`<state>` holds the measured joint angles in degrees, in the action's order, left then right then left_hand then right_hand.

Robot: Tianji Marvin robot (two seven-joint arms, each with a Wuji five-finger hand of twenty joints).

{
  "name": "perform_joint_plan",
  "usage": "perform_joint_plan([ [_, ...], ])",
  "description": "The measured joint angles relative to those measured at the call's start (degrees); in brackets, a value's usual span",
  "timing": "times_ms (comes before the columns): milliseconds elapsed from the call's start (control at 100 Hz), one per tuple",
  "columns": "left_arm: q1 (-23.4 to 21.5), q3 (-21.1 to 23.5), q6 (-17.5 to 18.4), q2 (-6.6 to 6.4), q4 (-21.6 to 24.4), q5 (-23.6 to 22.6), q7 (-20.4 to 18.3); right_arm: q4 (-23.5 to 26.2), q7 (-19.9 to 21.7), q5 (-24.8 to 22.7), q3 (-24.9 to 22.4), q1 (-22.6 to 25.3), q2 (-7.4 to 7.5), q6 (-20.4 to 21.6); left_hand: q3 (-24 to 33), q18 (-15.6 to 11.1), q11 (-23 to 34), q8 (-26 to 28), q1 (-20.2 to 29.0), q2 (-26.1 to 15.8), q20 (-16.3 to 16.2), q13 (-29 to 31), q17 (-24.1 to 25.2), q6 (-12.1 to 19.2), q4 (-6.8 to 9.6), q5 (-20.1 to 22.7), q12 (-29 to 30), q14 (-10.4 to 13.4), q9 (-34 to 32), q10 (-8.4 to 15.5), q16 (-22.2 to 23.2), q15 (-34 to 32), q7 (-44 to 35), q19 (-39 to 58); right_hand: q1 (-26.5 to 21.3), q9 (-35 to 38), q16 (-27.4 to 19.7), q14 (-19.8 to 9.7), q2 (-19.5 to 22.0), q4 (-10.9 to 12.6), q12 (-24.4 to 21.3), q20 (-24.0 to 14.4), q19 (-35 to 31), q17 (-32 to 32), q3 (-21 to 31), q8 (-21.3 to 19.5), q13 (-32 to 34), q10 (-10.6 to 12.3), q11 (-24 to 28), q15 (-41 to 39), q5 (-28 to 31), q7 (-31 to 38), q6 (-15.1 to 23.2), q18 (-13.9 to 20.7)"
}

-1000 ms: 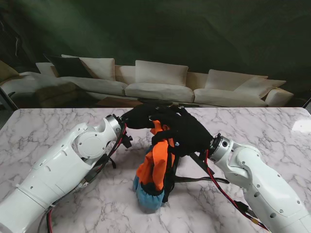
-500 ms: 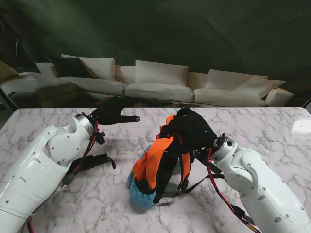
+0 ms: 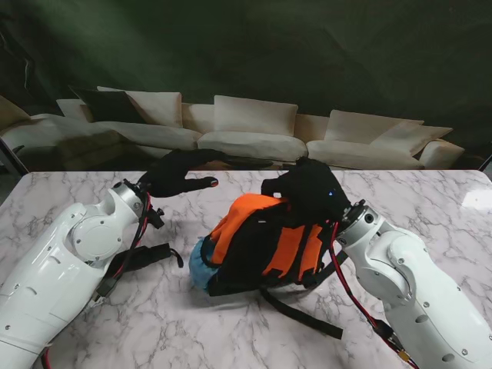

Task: Put the umbrella and water cup into the side pockets of the backpack

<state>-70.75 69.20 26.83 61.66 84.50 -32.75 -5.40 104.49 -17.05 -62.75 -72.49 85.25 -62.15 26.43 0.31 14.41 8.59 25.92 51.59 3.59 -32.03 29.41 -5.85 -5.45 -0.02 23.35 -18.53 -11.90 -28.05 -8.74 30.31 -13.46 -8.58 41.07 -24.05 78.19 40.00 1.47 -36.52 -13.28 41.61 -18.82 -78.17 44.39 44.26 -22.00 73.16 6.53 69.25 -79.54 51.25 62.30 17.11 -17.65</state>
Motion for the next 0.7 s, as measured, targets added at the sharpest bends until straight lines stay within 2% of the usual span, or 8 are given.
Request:
perform_joint_plan([
  [80, -0.57, 0.1, 0.49, 0.03, 0.71, 1.87, -0.01, 1.77, 4.29, 0.03, -0.58, -0.04, 0.25, -0.39, -0.01, 0.01, 0.0, 0.0, -0.1, 0.0, 0.0, 0.0, 0.0, -0.93, 0.0, 0.01, 0.0, -0.07, -0.59, -0.58, 0.01, -0.01, 0.0, 0.0, 0.0, 0.05, 0.75, 0.0, 0.08, -0.06, 0.46, -0.07, -0.77, 0.13, -0.05, 0.54, 0.01, -0.1, 0.06, -1.64, 0.01, -0.34, -0.03, 0.04],
  [130, -0.88, 0.1, 0.68, 0.07, 1.1, 2.84, -0.01, 2.2, 5.43, -0.2, -0.47, -0.28, 0.5, -0.75, -0.72, 0.01, 0.0, 0.0, -1.59, 0.0, 0.0, 0.0, 0.0, -1.69, 0.0, 0.01, 0.0, -0.07, -0.59, -1.14, 0.01, -0.01, 0.02, 0.0, 0.0, 0.05, 0.89, 0.0, 0.58, -0.65, 0.5, -0.35, -1.25, 0.2, -0.14, 0.62, 0.04, -0.13, 0.13, -2.27, 0.01, -0.49, -0.09, 0.11],
  [310, -1.2, -0.63, 1.51, 0.14, 1.33, 3.77, -0.18, -0.07, 2.41, -7.25, 4.05, -3.36, 1.51, -9.32, -0.75, 0.1, -2.21, -0.51, -3.86, 0.0, -0.01, 0.01, 0.0, -3.4, 0.0, 0.01, 1.55, -0.09, -0.59, -2.86, -0.48, -0.01, 1.29, 0.0, 0.0, 0.05, 1.01, -0.09, 3.57, -1.17, 1.32, -0.58, -1.78, 0.69, -0.44, 1.15, 0.16, -0.17, 0.26, -3.11, -0.06, -1.34, -2.14, 1.1],
  [390, -1.08, -1.13, 1.8, 0.14, 0.98, 4.1, -0.98, -2.76, 1.25, -7.64, 6.25, -5.09, 1.5, -13.34, -0.75, 0.17, -3.34, -1.37, -5.27, 0.05, 0.01, 0.01, 0.0, -3.95, 0.0, -0.02, 2.82, -0.15, -0.57, -3.41, -0.89, -0.02, 1.95, -0.13, 0.0, 0.05, 1.44, -0.23, 4.25, -1.22, 2.01, -0.58, -1.78, 0.69, -0.46, 1.15, 0.29, -0.17, 0.83, -3.61, -0.11, -1.47, -2.38, 1.13],
  [460, -0.85, -1.5, 1.89, 0.07, 0.58, 4.73, -2.53, -4.48, 1.5, -7.4, 7.57, -6.14, 1.45, -16.5, -0.75, 0.67, -4.66, -2.52, -7.14, 1.54, 0.03, -0.03, 0.01, -4.98, 0.0, -0.9, 4.24, -0.77, 0.39, -4.94, -1.49, -0.03, 2.85, -0.82, 0.0, 0.05, 1.44, -0.34, 4.8, -1.23, 2.03, -0.58, -1.78, 0.55, -0.48, 1.15, 0.31, -0.17, 0.83, -3.61, -0.13, -2.08, -2.85, 1.14],
  [560, -0.45, -2.24, 1.95, -0.27, 0.31, 5.39, -4.64, -6.44, 2.41, -7.04, 9.04, -7.45, 1.36, -18.35, -0.8, 0.7, -6.31, -3.89, -9.63, 3.18, 0.06, -0.71, 0.06, -6.95, 0.0, -3.43, 5.27, -1.34, 2.62, -6.63, -2.09, -0.03, 4.56, -1.52, -0.15, 0.05, 2.07, -0.34, 4.89, -1.23, 2.03, -0.58, -1.78, -0.06, -0.48, 1.15, 0.34, -0.18, 0.84, -3.54, -0.23, -2.36, -2.85, 1.14],
  [700, -0.17, -2.96, 2.04, -0.41, 0.22, 6.66, -4.72, -8.04, 2.4, -7.56, 10.61, -8.77, 1.32, -19.49, -0.71, 0.74, -7.17, -5.97, -12.47, 5.53, 0.67, -2.22, 0.11, -9.59, 0.0, -6.19, 7.16, -1.97, 5.34, -8.27, -2.7, 0.15, 6.29, -2.21, -1.2, 0.05, 2.18, -0.35, 5.33, -1.23, 2.03, -0.58, -1.78, -0.77, -0.84, 1.15, 0.35, -0.57, 0.84, -2.54, -0.88, -2.88, -3.11, 1.16],
])
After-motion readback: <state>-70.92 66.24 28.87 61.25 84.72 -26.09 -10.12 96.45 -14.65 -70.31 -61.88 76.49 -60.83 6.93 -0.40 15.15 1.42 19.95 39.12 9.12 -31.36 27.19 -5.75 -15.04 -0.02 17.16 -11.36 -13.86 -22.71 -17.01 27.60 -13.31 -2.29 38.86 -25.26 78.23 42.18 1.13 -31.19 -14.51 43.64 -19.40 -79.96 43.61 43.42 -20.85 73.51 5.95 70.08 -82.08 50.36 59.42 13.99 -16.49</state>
